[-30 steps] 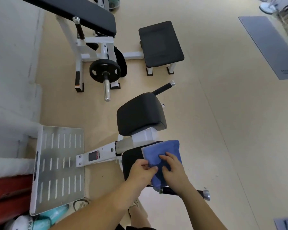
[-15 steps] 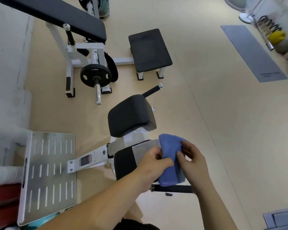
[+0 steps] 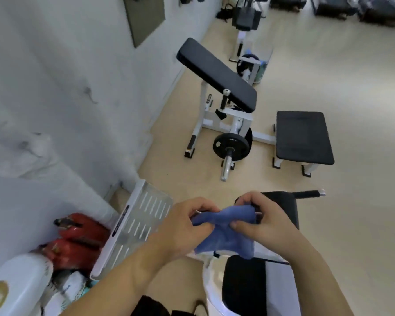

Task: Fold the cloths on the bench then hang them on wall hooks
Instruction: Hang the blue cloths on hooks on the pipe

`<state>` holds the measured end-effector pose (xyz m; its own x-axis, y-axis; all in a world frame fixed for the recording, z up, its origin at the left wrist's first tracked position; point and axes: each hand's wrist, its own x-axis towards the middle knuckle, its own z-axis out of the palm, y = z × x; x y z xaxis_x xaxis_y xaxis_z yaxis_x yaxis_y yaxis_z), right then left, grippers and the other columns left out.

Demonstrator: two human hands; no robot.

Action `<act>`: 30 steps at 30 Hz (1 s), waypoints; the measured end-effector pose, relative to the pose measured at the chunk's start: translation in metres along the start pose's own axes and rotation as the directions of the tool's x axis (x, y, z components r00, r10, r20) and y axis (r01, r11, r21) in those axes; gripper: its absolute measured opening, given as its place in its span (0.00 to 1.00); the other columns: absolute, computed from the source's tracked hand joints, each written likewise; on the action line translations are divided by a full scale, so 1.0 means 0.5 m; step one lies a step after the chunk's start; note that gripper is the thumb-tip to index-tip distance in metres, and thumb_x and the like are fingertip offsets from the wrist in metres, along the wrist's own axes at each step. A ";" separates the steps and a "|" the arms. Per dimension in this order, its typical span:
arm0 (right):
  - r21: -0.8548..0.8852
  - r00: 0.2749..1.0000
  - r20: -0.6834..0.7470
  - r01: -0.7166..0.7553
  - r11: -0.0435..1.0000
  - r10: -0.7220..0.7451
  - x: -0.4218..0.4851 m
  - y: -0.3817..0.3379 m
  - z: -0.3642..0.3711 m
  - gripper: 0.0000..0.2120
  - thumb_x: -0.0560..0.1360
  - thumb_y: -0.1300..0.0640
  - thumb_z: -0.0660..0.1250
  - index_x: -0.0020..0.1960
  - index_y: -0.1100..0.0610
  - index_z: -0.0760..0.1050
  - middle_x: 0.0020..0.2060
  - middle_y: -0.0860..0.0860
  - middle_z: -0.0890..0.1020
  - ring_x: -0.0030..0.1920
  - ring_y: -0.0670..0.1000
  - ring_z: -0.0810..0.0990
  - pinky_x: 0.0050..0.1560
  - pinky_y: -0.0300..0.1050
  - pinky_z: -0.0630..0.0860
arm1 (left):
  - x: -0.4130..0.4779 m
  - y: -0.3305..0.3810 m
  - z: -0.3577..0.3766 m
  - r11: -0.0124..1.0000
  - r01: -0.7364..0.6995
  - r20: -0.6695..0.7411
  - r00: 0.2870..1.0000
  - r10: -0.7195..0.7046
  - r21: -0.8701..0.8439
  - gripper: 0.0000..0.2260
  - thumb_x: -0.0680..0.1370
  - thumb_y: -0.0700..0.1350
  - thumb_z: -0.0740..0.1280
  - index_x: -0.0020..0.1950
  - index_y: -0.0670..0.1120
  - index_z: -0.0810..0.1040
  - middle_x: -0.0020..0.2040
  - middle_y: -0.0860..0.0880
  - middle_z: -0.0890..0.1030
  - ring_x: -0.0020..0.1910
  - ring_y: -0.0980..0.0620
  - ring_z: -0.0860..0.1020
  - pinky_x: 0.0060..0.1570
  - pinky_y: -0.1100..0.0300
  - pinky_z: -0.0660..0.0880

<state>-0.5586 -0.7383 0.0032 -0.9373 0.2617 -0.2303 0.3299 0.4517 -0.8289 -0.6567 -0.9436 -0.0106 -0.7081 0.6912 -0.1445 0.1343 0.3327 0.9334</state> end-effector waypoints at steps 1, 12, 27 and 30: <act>-0.040 0.999 0.023 0.032 0.999 -0.031 0.033 -0.024 0.026 0.15 0.68 0.61 0.79 0.48 0.48 0.77 0.50 0.43 0.81 0.51 0.43 0.82 0.50 0.39 0.79 | -0.008 -0.015 -0.043 1.000 0.007 -0.048 0.999 -0.007 -0.001 0.15 0.73 0.32 0.68 0.52 0.50 0.84 0.45 0.54 0.85 0.46 0.57 0.83 0.47 0.66 0.79; 0.057 0.995 0.010 0.095 0.994 -0.096 0.319 -0.285 0.276 0.11 0.74 0.57 0.74 0.51 0.46 0.77 0.42 0.47 0.84 0.43 0.47 0.84 0.46 0.49 0.83 | -0.012 -0.117 -0.442 0.966 0.231 -0.443 0.859 -0.258 -0.116 0.05 0.74 0.42 0.76 0.46 0.47 0.82 0.42 0.48 0.85 0.38 0.56 0.82 0.41 0.65 0.79; 0.047 0.973 0.048 0.224 0.973 -0.227 0.793 -0.477 0.268 0.08 0.77 0.59 0.68 0.47 0.47 0.71 0.34 0.52 0.80 0.34 0.49 0.79 0.34 0.40 0.77 | 0.291 -0.068 -0.697 0.956 0.269 -0.664 0.694 -0.277 -0.117 0.10 0.76 0.35 0.68 0.52 0.49 0.74 0.44 0.44 0.82 0.40 0.49 0.81 0.31 0.71 0.77; 0.018 0.968 0.074 0.239 0.971 -0.240 0.894 -0.494 0.295 0.08 0.77 0.61 0.65 0.45 0.49 0.69 0.36 0.53 0.79 0.36 0.51 0.77 0.35 0.45 0.75 | 0.361 -0.082 -0.729 0.944 0.310 -0.710 0.638 -0.298 -0.117 0.09 0.76 0.32 0.67 0.51 0.44 0.72 0.43 0.41 0.79 0.36 0.50 0.77 0.27 0.71 0.74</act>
<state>-1.0755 -0.8590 0.0299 -0.9947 0.0818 -0.0616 0.0938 0.4860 -0.8689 -1.0430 -1.0662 0.0449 -0.9841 -0.1131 -0.1368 -0.1736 0.4534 0.8743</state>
